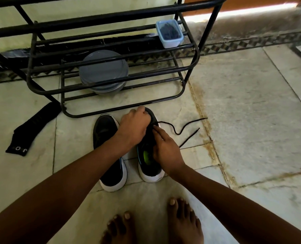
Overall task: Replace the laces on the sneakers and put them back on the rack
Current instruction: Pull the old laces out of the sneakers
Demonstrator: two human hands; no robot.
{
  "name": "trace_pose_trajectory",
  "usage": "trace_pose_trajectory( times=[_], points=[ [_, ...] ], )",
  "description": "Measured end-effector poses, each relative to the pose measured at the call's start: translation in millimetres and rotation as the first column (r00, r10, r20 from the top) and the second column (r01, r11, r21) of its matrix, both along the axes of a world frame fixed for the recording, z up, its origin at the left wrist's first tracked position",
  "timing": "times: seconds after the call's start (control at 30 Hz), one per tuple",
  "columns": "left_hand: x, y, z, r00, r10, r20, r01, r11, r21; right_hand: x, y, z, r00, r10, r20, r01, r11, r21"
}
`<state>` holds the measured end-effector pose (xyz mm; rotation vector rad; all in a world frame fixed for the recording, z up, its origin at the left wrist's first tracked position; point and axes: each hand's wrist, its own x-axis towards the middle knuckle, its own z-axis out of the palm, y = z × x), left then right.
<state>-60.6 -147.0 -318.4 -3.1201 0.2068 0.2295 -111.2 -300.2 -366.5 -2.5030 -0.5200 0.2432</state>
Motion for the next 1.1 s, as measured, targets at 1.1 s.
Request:
trace_pose_trajectory(
  times=[1.1],
  points=[
    [-5, 79, 18, 0.989, 0.143, -0.049, -0.121, 0.941, 0.315, -2, 8, -4, 0.996, -0.06, -0.065, 0.055, 0.996, -0.077]
  ],
)
